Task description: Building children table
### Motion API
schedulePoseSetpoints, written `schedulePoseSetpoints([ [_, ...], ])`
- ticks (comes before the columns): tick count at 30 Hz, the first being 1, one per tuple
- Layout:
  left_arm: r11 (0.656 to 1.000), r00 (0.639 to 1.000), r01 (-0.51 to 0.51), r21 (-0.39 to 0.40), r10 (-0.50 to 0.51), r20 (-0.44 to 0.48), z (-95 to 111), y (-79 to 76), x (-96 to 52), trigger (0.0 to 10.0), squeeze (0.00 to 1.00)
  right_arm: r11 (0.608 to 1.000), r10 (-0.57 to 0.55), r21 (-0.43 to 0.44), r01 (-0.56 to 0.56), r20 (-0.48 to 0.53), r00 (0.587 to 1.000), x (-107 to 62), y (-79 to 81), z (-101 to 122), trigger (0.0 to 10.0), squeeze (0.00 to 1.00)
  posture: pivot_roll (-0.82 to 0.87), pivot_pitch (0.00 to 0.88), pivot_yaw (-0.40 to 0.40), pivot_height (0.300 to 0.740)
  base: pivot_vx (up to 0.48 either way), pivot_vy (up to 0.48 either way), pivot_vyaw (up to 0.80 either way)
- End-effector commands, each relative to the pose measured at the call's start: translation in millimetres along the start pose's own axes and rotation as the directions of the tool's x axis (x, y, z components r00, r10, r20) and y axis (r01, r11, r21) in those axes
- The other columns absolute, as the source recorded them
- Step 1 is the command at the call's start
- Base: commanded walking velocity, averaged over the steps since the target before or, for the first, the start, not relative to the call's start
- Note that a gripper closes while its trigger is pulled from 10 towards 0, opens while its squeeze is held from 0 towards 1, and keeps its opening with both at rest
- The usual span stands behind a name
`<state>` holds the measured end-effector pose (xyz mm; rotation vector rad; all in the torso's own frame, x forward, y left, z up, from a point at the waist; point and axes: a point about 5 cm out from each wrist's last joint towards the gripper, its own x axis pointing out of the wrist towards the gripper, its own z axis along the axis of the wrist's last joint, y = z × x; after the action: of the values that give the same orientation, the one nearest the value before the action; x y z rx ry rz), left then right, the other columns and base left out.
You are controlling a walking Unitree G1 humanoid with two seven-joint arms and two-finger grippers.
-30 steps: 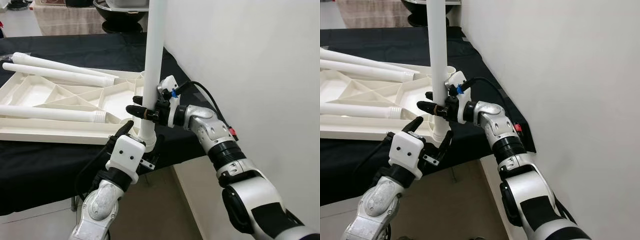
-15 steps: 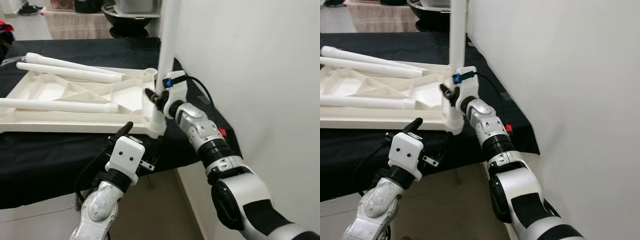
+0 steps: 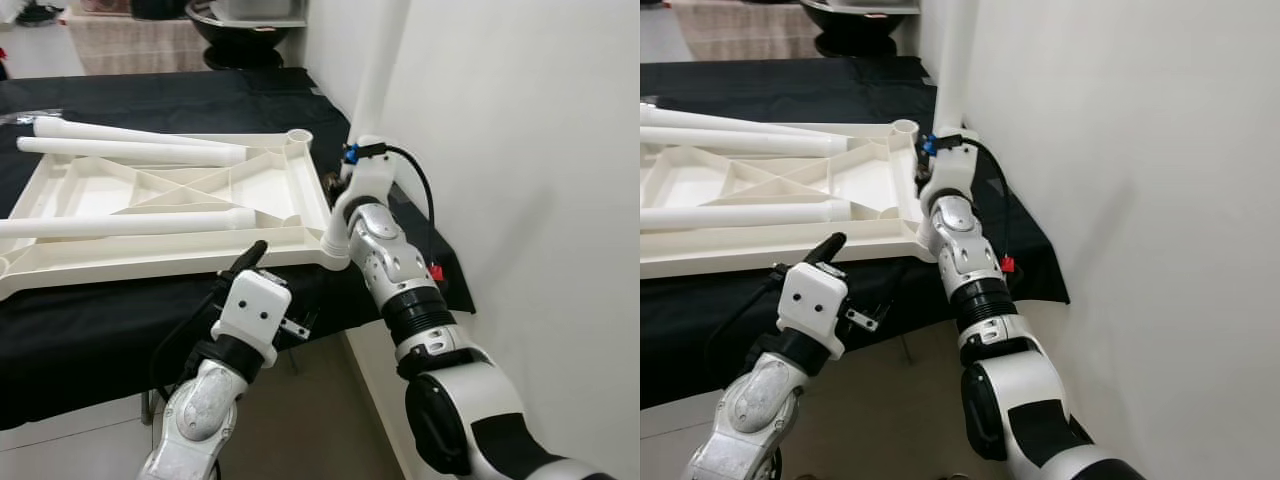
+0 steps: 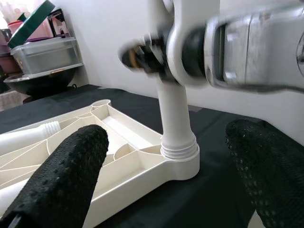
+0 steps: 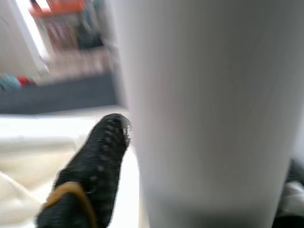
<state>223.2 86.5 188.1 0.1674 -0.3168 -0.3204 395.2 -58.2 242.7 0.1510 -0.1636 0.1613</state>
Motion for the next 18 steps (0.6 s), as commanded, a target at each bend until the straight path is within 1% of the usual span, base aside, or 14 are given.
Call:
schedulePoseSetpoints([
  [1, 1.000, 1.000, -0.003, -0.006, 0.003, -0.005, 0.5, 0.8, 0.8, 10.0, 0.00, 0.997, 0.082, 0.004, -0.082, 0.082, 0.993, -0.5, 9.7, 14.8, 10.0, 0.00, 0.07, 0.078, -0.108, 0.740, 0.000, 0.000, 0.00],
  [4, 1.000, 1.000, -0.006, -0.005, 0.006, -0.004, 1.1, 2.2, 1.2, 10.0, 0.00, 0.994, 0.108, 0.010, -0.109, 0.081, 0.991, 0.1, 11.1, 16.1, 10.0, 0.00, 0.07, 0.078, -0.108, 0.740, 0.000, 0.000, 0.00],
  [5, 1.000, 1.000, -0.013, 0.004, 0.013, -0.004, 0.8, 7.4, 2.1, 10.0, 0.00, 0.964, 0.251, 0.081, -0.252, 0.021, 0.968, 3.6, 12.1, 13.2, 10.0, 0.00, 0.06, 0.081, -0.100, 0.740, 0.000, 0.000, 0.00],
  [6, 1.000, 1.000, -0.013, 0.004, 0.013, -0.004, 0.8, 7.4, 2.1, 10.0, 0.00, 0.964, 0.251, 0.081, -0.252, 0.021, 0.968, 3.6, 12.1, 13.2, 10.0, 0.00, 0.06, 0.081, -0.100, 0.740, 0.000, 0.000, 0.00],
  [7, 1.000, 1.000, -0.019, 0.008, 0.019, -0.005, 0.4, 10.8, 3.4, 10.0, 0.00, 0.908, 0.401, 0.141, -0.394, -0.022, 0.916, 3.4, 12.2, 11.1, 10.0, 0.00, 0.05, 0.089, -0.102, 0.740, 0.000, 0.000, 0.00],
  [10, 1.000, 1.000, -0.021, 0.007, 0.021, -0.002, 0.7, 11.2, 5.0, 10.0, 0.00, 0.814, 0.574, 0.159, -0.558, -0.072, 0.816, -2.2, 12.0, 6.9, 10.0, 0.00, 0.05, 0.095, -0.106, 0.740, 0.000, 0.000, 0.00],
  [11, 1.000, 1.000, -0.020, 0.006, 0.020, -0.002, 0.6, 10.9, 5.1, 10.0, 0.00, 0.796, 0.601, 0.154, -0.585, -0.085, 0.795, -3.9, 11.5, 5.1, 10.0, 0.00, 0.05, 0.095, -0.106, 0.740, 0.000, 0.000, 0.00],
  [12, 1.000, 1.000, -0.020, 0.004, 0.020, -0.003, 0.4, 9.9, 5.2, 10.0, 0.00, 0.758, 0.650, 0.154, -0.634, -0.101, 0.753, -7.4, 9.5, 3.1, 10.0, 0.00, 0.05, 0.105, -0.109, 0.740, 0.000, 0.000, 0.00],
  [13, 1.000, 1.000, -0.020, 0.004, 0.020, -0.003, 0.4, 9.9, 5.2, 10.0, 0.00, 0.758, 0.650, 0.154, -0.634, -0.101, 0.753, -7.4, 9.5, 3.1, 10.0, 0.00, 0.05, 0.105, -0.109, 0.740, 0.000, 0.000, 0.00],
  [14, 1.000, 1.000, -0.019, 0.003, 0.019, -0.004, 0.2, 9.2, 5.3, 10.0, 0.00, 0.732, 0.680, 0.155, -0.663, -0.109, 0.725, -9.7, 8.1, 2.0, 10.0, 0.00, 0.05, 0.105, -0.109, 0.740, 0.000, 0.000, 0.00],
  [15, 1.000, 1.000, -0.019, -0.001, 0.019, -0.002, 0.7, 8.4, 5.6, 10.0, 0.00, 0.696, 0.717, 0.141, -0.704, -0.114, 0.687, -12.9, 6.0, 2.2, 10.0, 0.00, 0.04, 0.117, -0.111, 0.740, 0.000, 0.000, 0.00],
  [16, 1.000, 1.000, -0.020, -0.004, 0.020, 0.000, 1.5, 8.2, 6.0, 10.0, 0.00, 0.631, 0.775, 0.123, -0.766, -0.119, 0.620, -18.6, 4.7, 3.5, 10.0, 0.00, 0.04, 0.118, -0.104, 0.740, 0.000, 0.000, 0.00],
  [17, 1.000, 1.000, -0.020, -0.007, 0.021, 0.001, 2.0, 8.2, 6.3, 10.0, 0.00, 0.585, 0.810, 0.108, -0.804, -0.121, 0.573, -22.6, 4.2, 4.2, 10.0, 0.00, 0.04, 0.119, -0.104, 0.740, 0.000, 0.000, 0.00],
  [18, 1.000, 1.000, -0.020, -0.007, 0.021, 0.001, 2.0, 8.2, 6.3, 10.0, 0.00, 0.585, 0.810, 0.108, -0.804, -0.121, 0.573, -22.6, 4.2, 4.2, 10.0, 0.00, 0.04, 0.119, -0.104, 0.740, 0.000, 0.000, 0.00],
])
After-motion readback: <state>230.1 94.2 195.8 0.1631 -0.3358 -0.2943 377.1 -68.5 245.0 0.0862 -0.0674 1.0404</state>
